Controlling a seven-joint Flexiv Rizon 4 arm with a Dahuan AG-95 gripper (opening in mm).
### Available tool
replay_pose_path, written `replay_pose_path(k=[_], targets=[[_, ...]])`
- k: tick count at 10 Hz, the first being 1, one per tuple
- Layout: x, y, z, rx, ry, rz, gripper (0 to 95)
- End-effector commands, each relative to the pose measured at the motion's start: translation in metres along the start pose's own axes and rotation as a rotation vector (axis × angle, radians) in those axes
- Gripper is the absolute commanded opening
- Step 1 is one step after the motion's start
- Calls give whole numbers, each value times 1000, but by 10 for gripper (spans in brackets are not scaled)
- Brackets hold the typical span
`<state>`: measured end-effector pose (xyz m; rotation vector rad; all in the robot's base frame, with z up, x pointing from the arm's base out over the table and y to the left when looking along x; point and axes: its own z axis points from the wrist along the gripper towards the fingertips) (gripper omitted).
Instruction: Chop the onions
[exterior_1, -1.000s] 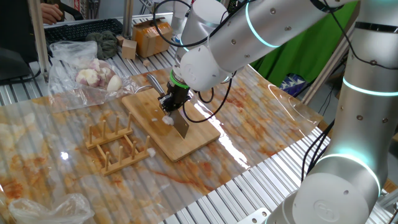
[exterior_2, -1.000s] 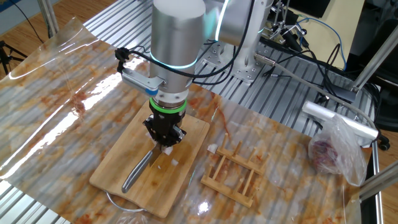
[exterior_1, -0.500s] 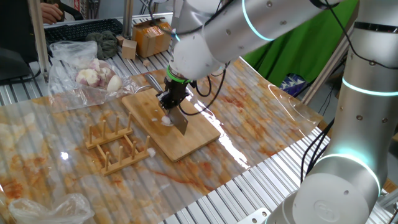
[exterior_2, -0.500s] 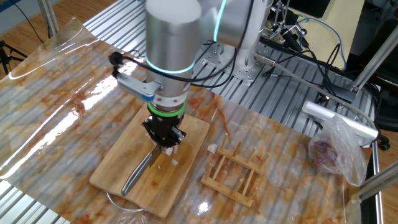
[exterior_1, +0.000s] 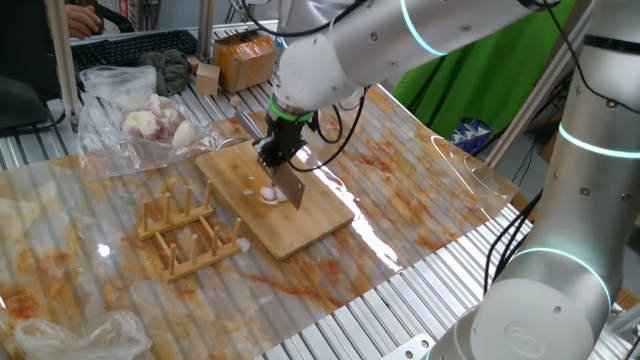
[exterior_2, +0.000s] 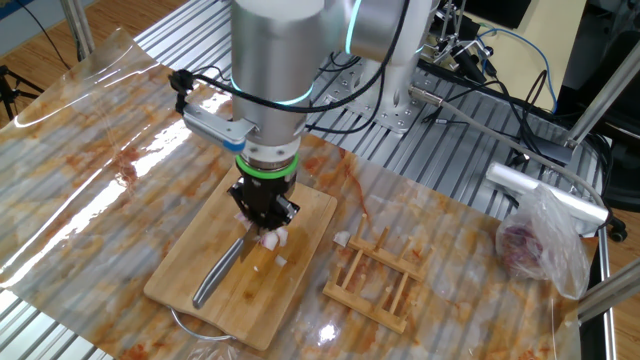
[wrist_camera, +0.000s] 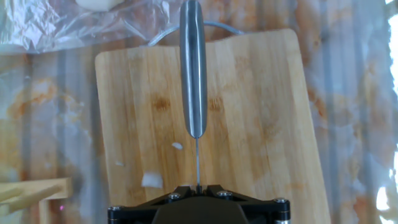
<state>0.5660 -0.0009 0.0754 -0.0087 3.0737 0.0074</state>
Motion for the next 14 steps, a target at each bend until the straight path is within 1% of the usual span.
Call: replay_pose_path(k=[1,3,5,14], targets=[[1,-1,-7,-3,5,0,0],[2,-9,-7,-5,4,-8,0],[2,-13,-7,-6,4,-12,0],[6,-16,-5,-3,0,-7,0]])
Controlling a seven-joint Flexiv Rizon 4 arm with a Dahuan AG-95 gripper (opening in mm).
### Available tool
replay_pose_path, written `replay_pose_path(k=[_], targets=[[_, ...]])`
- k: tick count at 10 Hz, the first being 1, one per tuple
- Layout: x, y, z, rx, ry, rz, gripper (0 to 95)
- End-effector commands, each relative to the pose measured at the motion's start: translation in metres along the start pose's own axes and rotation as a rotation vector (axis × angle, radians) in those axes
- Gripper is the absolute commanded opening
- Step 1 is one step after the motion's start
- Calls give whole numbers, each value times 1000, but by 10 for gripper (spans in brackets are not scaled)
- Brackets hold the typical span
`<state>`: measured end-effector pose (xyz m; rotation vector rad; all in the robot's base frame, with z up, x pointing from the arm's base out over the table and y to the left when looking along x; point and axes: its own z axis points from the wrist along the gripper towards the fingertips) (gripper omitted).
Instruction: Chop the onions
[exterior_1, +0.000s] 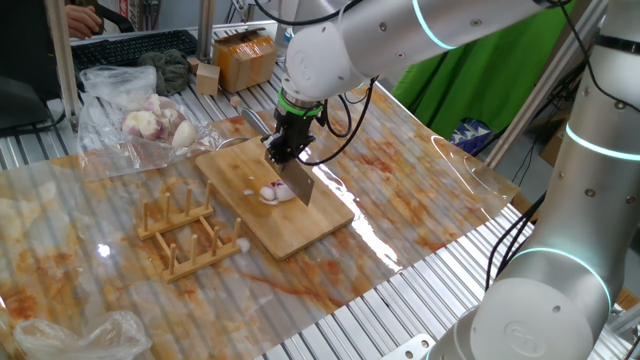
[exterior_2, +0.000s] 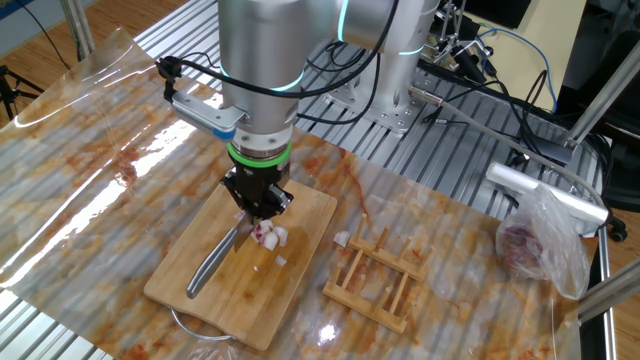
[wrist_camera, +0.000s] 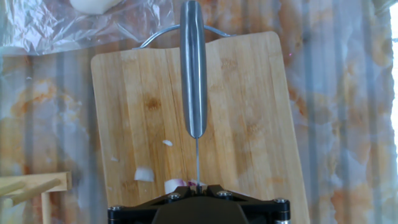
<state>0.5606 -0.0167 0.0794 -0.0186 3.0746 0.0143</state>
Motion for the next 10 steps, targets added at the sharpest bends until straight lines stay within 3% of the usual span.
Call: replay_pose_path(k=[1,6,7,9,10], targets=[[2,0,0,3,-4,0,0],[7,1,5,2,-13,0,0],[8,1,11,3,-16,-2,0],[12,0,35,15,-53,-6,0],[12,-1,38,13,-53,-5,0]])
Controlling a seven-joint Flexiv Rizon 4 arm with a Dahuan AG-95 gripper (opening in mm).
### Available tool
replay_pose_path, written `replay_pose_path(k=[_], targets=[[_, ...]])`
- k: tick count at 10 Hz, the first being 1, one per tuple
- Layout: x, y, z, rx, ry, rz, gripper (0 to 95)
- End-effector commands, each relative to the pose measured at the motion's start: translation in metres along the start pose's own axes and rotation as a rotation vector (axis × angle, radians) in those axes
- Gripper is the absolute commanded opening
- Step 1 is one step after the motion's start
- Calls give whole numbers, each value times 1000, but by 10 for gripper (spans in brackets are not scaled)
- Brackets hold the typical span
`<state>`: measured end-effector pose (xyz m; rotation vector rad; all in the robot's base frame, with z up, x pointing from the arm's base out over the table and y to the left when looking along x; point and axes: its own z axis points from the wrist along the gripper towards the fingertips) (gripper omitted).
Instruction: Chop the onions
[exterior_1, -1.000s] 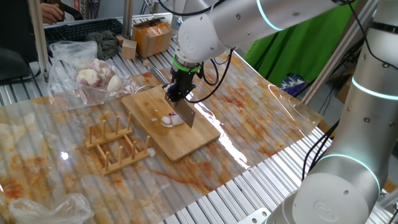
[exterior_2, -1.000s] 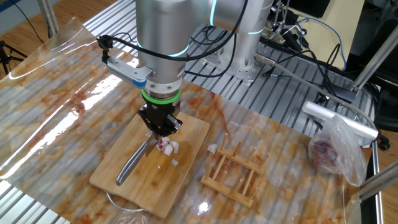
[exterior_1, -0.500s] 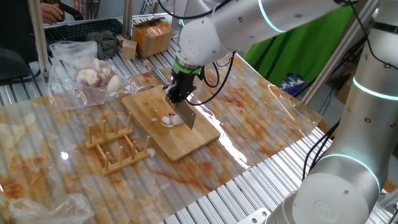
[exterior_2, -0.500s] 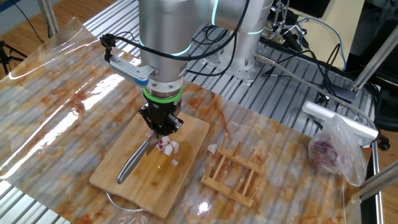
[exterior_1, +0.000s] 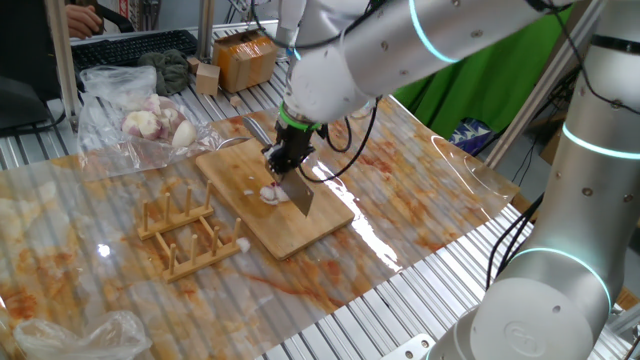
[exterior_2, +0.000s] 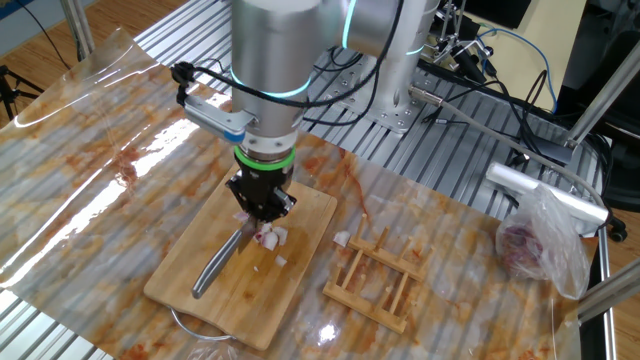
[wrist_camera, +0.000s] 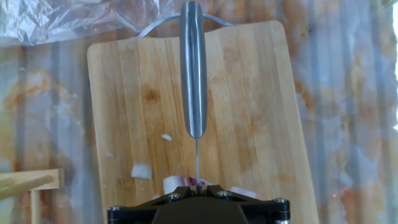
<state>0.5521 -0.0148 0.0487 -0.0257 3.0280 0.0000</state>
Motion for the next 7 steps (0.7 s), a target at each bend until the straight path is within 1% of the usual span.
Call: replay_pose_path(k=[1,3,4,7], targets=[[2,-2,7,-4,-4,5,0],[1,-1,3,-11,1,10,0],[1,-1,3,-4,3,7,0],[1,-1,0,-3,9,7,0]])
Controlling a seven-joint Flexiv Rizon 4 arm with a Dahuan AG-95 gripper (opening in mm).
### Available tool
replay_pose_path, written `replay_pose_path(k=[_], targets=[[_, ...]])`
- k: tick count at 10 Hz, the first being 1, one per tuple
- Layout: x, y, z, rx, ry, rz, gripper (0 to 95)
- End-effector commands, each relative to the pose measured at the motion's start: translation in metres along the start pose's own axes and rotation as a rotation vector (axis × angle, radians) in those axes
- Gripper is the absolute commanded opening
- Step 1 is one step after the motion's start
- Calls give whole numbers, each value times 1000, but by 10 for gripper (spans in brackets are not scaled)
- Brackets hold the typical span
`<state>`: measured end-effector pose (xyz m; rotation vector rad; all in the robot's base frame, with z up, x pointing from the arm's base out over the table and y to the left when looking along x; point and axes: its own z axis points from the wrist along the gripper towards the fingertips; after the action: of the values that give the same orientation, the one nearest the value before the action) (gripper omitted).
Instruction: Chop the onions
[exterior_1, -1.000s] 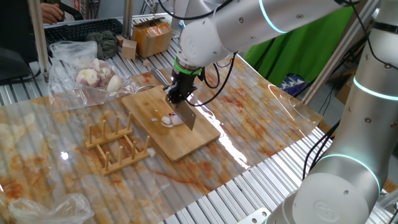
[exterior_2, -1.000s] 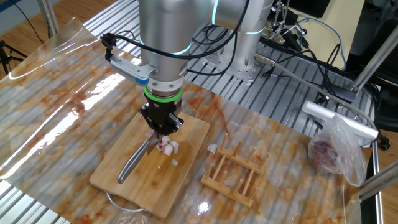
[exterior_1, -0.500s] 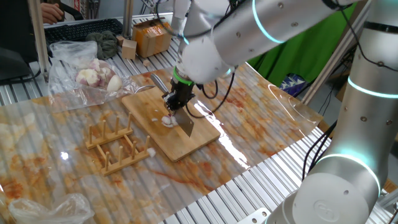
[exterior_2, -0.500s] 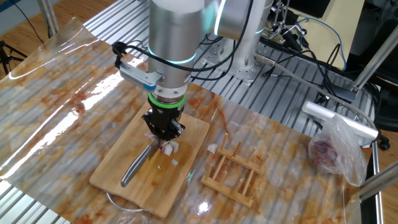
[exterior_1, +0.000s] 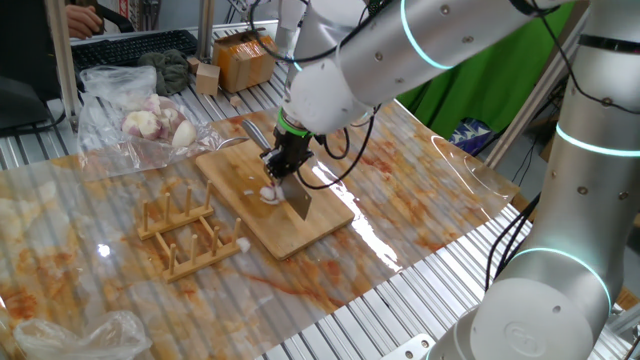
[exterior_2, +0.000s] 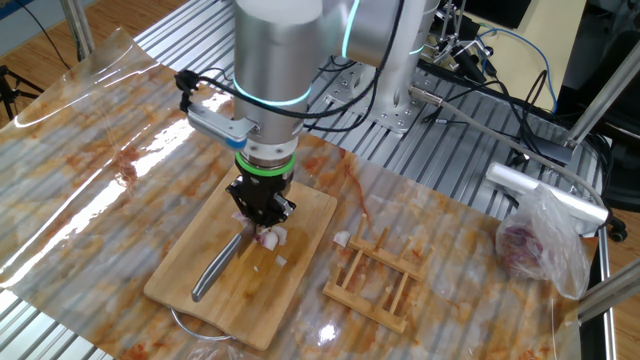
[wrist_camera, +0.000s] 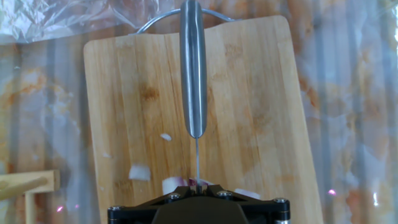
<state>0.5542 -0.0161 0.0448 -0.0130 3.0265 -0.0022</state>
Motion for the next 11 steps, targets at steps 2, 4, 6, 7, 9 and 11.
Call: replay_pose_path(k=[2,4,6,7,9,11], targets=[[1,1,-11,-7,24,6,0],[2,0,-7,-7,23,5,0],[6,-1,13,-9,-1,4,0],[6,-1,15,-11,-1,3,0],[3,0,3,-12,5,7,0],[1,1,-11,-5,30,5,0]])
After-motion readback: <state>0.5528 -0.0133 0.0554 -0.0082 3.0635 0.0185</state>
